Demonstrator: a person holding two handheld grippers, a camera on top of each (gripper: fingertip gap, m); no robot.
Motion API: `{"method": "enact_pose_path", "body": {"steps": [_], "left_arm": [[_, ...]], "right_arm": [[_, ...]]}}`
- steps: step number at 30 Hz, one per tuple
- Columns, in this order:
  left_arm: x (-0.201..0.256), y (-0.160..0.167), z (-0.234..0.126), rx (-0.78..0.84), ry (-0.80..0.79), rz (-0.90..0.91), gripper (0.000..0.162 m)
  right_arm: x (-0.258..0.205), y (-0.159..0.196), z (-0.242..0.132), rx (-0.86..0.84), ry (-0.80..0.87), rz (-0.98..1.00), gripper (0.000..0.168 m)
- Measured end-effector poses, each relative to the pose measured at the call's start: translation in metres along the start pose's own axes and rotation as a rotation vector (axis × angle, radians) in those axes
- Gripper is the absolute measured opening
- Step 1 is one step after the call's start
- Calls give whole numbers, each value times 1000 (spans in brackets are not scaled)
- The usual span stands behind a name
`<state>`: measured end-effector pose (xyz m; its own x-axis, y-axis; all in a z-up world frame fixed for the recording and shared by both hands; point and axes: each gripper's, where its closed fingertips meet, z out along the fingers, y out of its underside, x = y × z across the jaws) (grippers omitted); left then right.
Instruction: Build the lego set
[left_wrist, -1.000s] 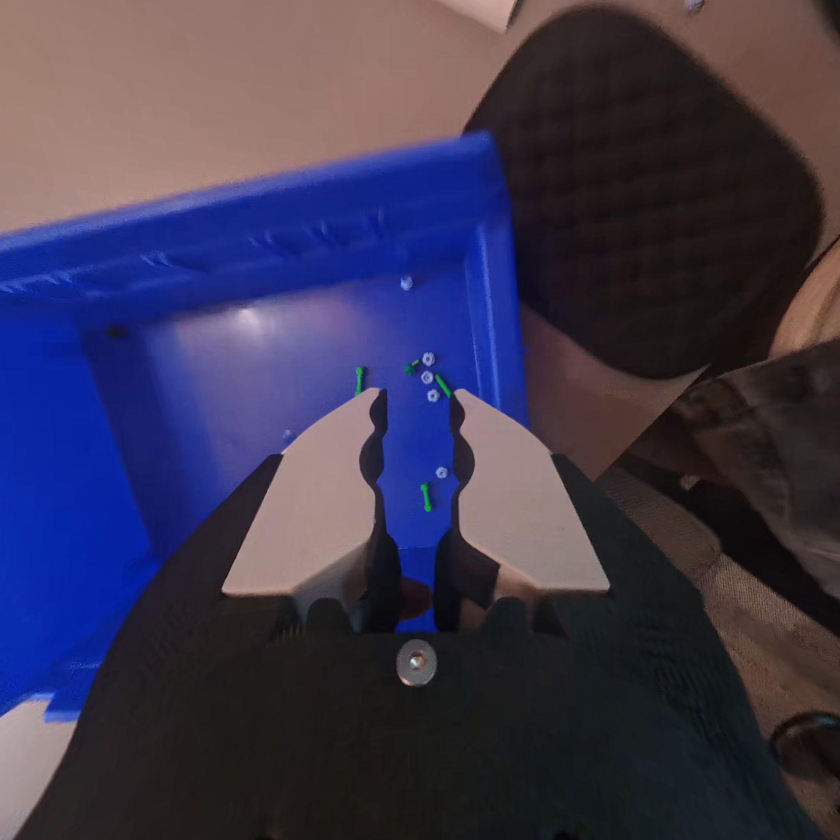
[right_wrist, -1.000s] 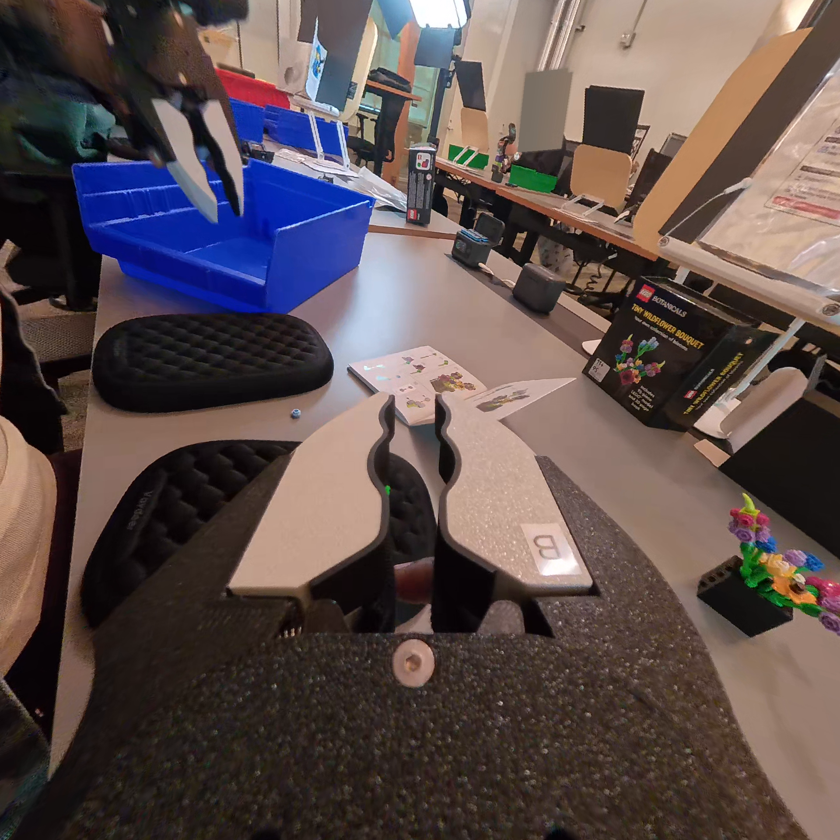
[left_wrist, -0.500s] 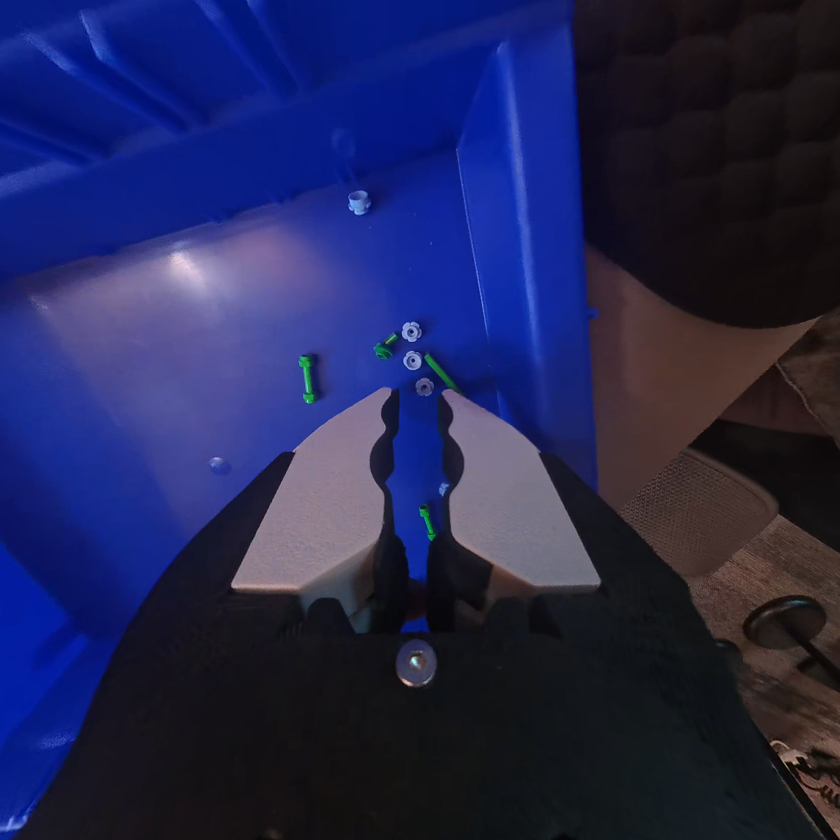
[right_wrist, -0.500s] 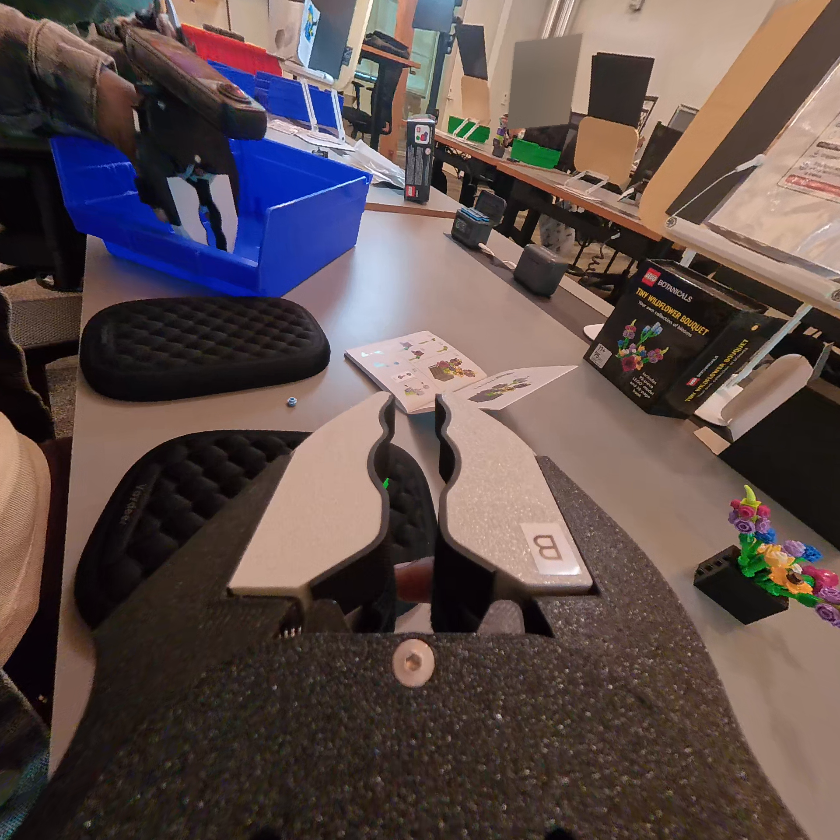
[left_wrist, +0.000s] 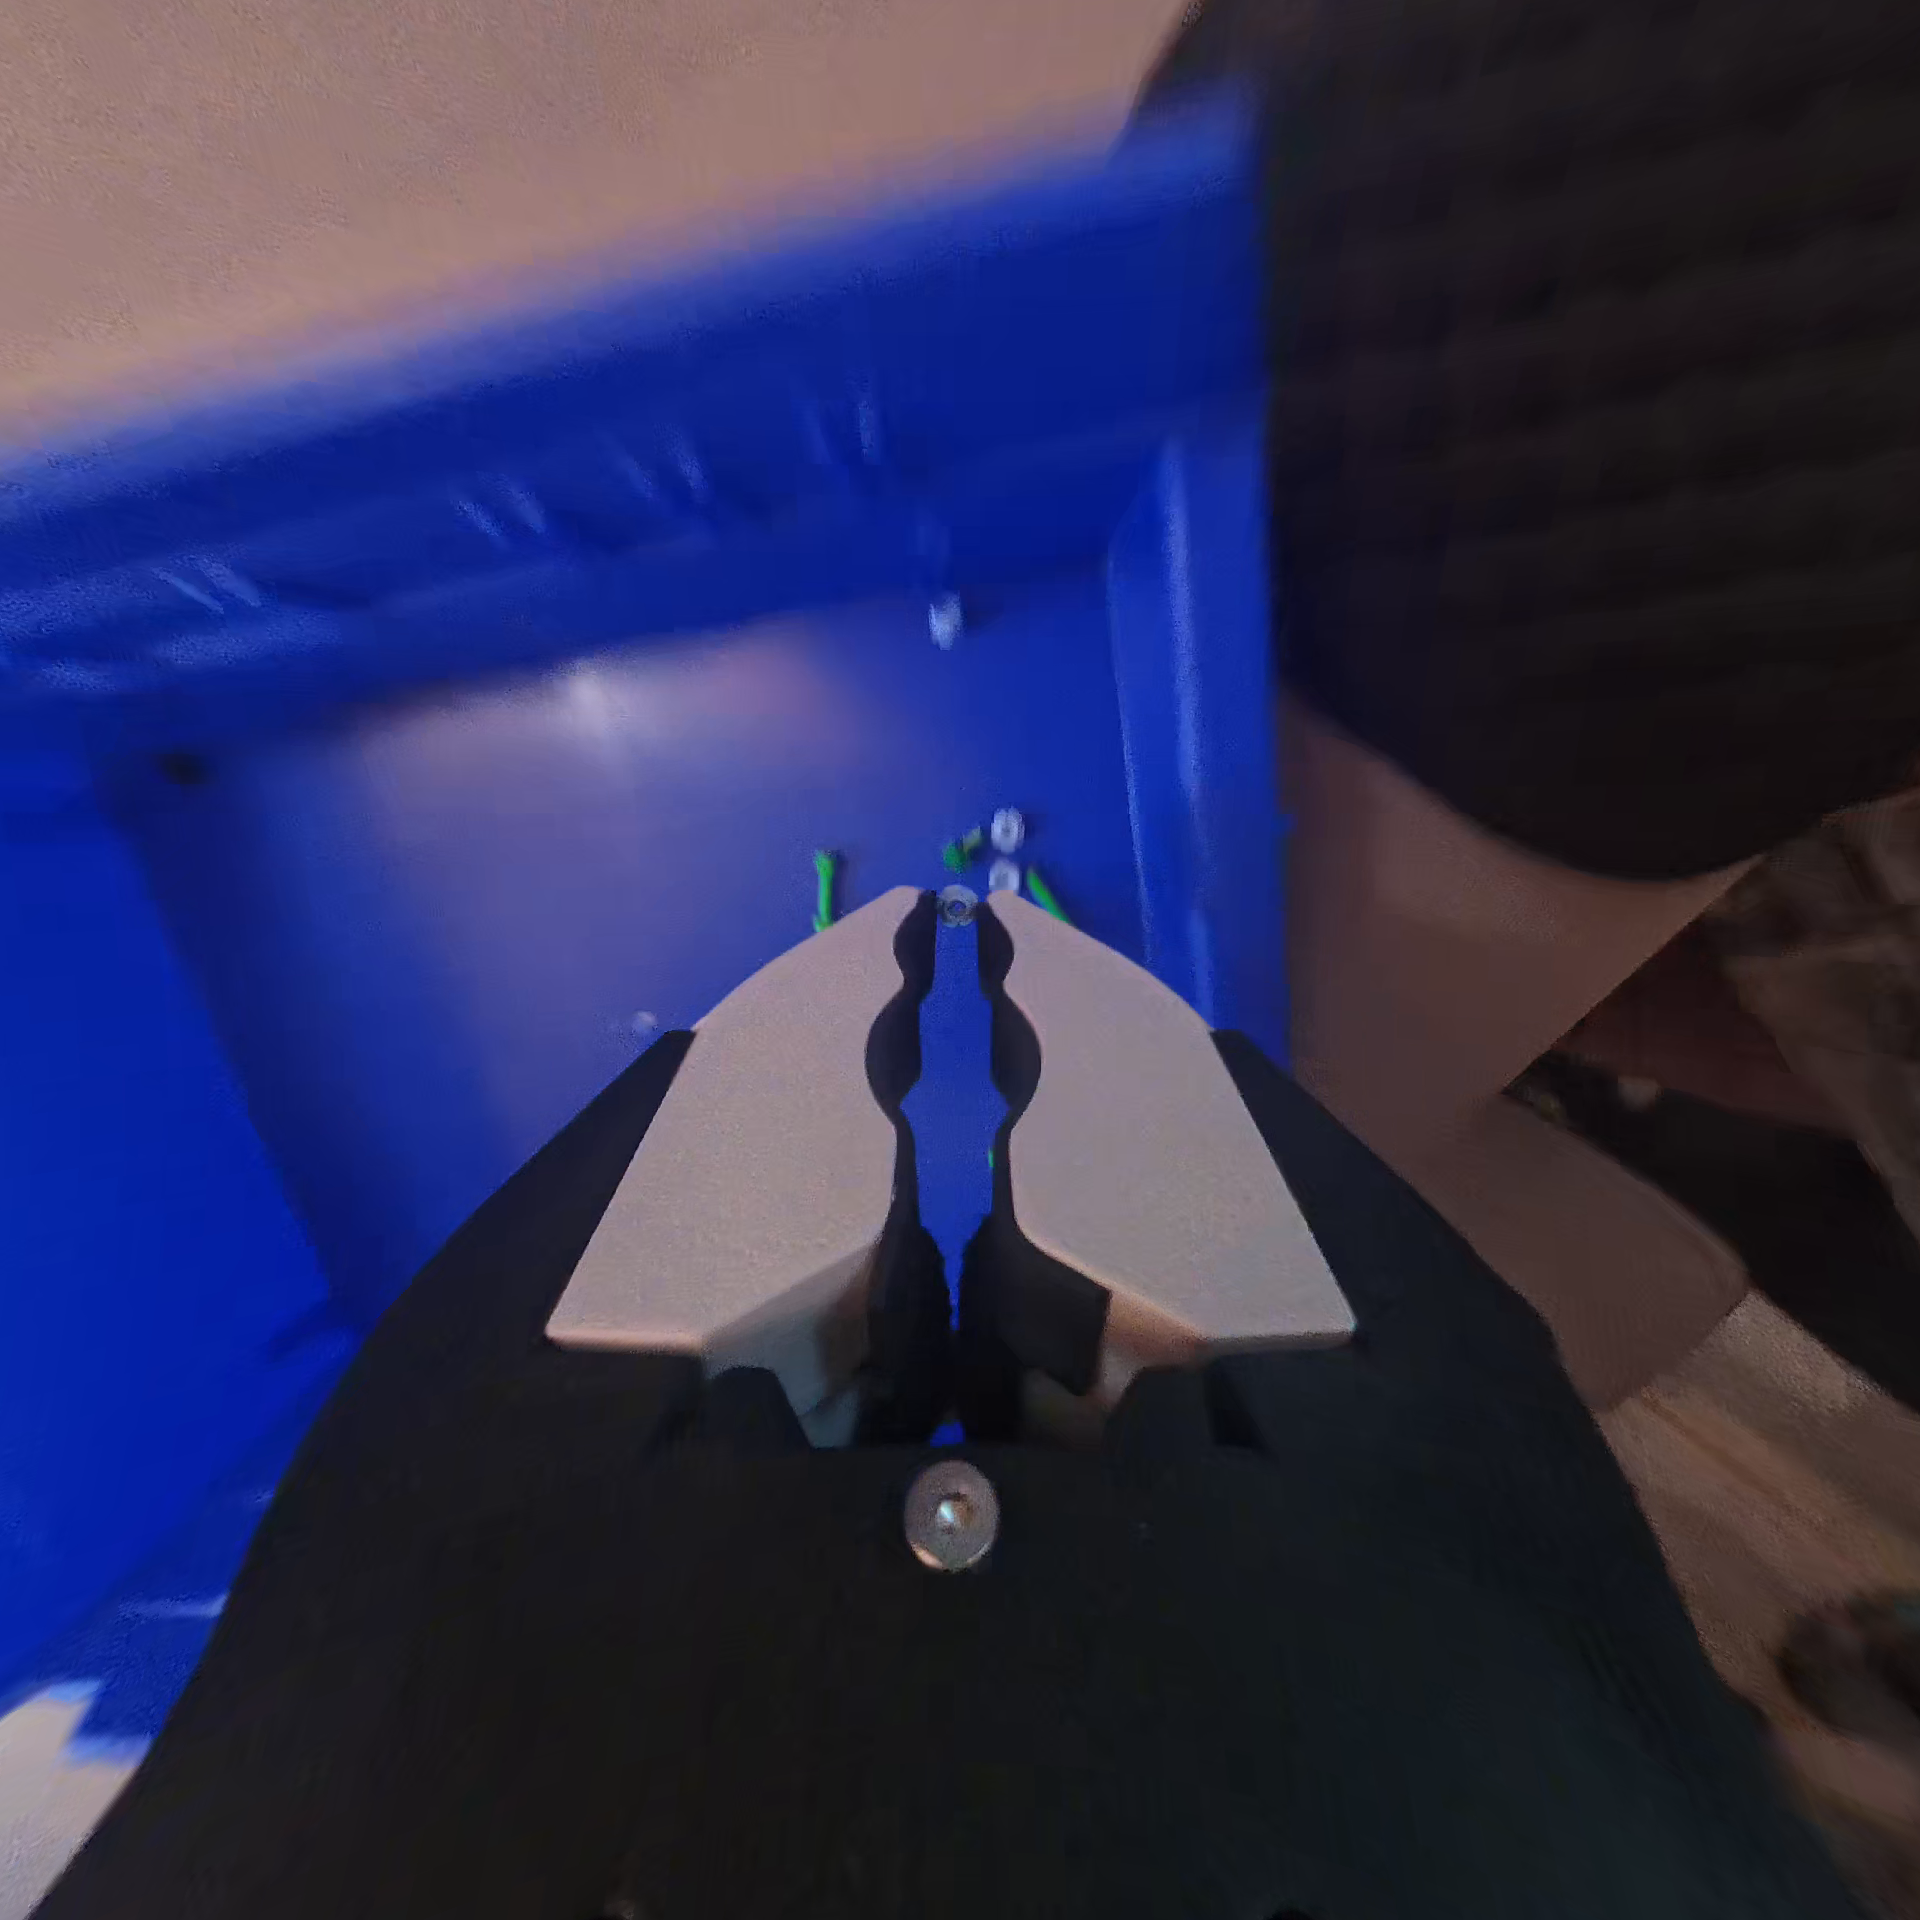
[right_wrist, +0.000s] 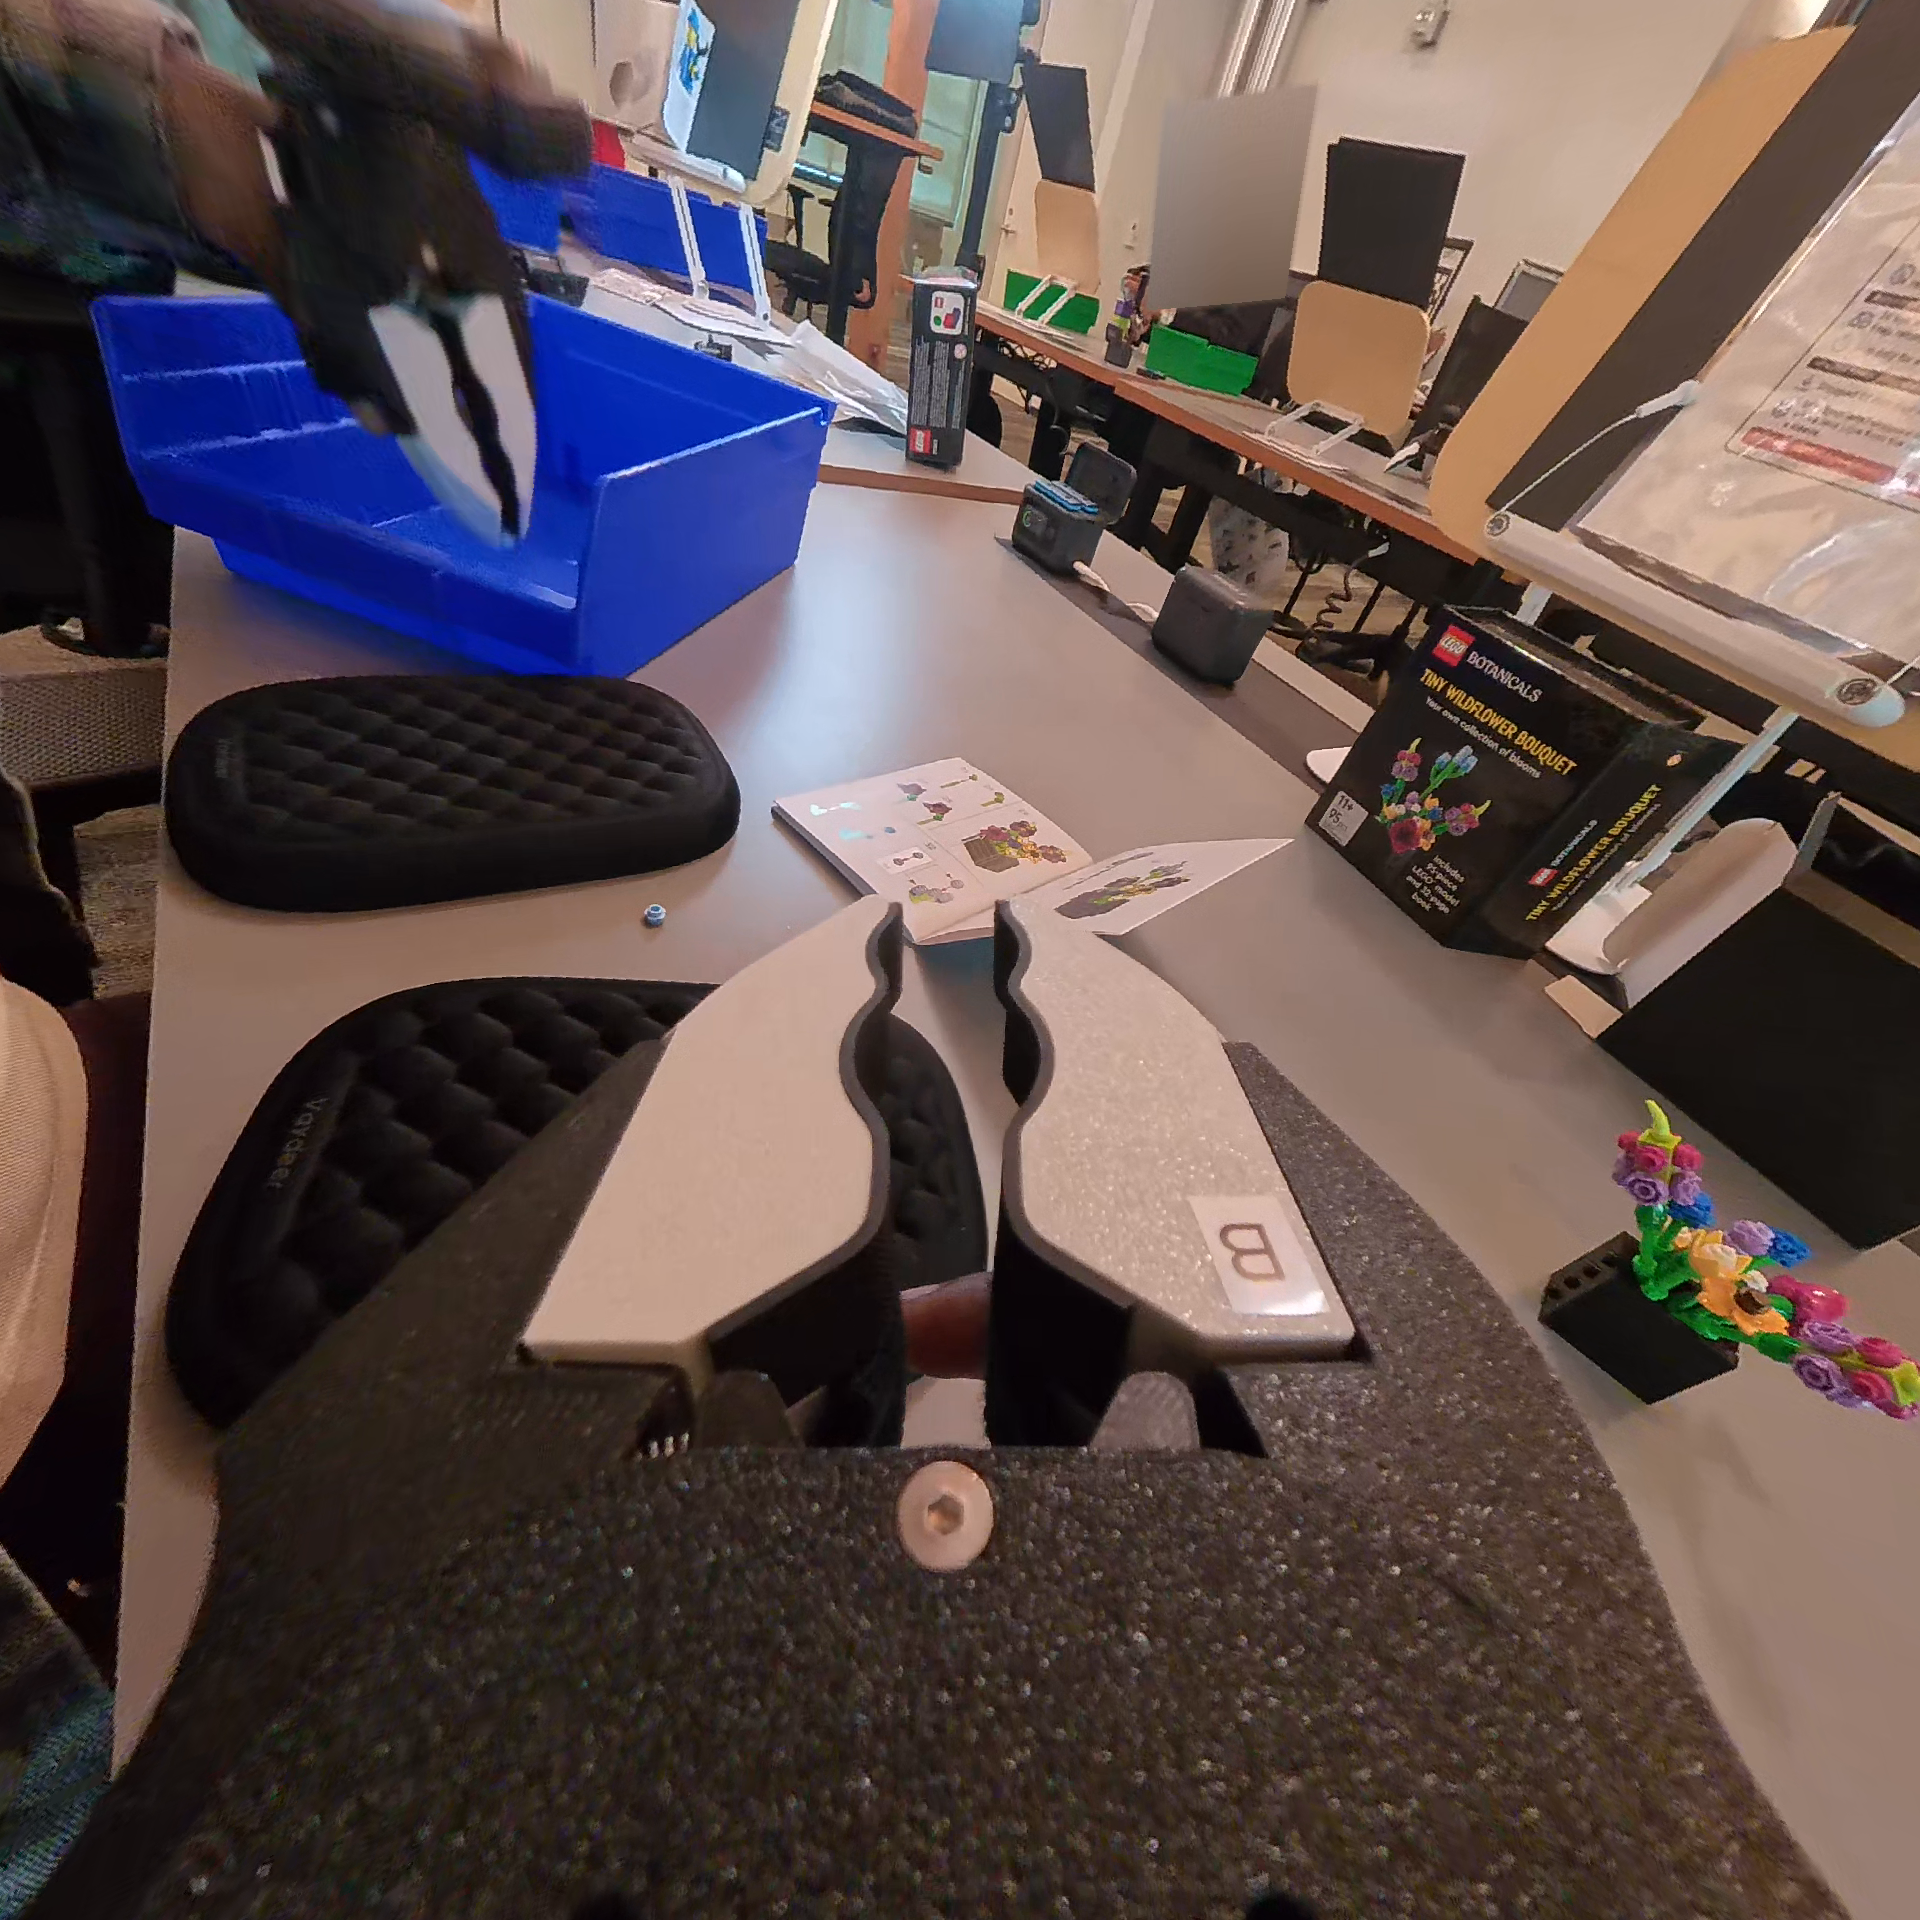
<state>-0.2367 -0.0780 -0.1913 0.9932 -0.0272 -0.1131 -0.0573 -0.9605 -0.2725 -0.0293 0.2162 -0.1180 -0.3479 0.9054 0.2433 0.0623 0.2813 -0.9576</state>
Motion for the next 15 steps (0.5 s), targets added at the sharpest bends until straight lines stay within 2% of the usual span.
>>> {"method": "enact_pose_path", "body": {"steps": [3, 5, 7, 9, 12, 15], "left_arm": [[20, -66, -43, 202, -55, 92, 8], [60, -107, -53, 321, 26, 209, 8], [104, -130, -37, 328, 166, 301, 8], [127, -144, -7, 285, 230, 354, 8], [146, -153, 36, 208, 294, 367, 9], [149, -153, 62, 145, 302, 381, 8]], "right_arm": [[1, 0, -1, 3, 2, 0, 16], [-1, -1, -1, 8, -1, -4, 16], [-4, -3, -1, 16, -10, -8, 16], [-6, -4, -1, 24, -20, -8, 16], [-5, -3, -1, 17, -18, -14, 16], [-4, -4, -4, 24, -15, -13, 16]]}}
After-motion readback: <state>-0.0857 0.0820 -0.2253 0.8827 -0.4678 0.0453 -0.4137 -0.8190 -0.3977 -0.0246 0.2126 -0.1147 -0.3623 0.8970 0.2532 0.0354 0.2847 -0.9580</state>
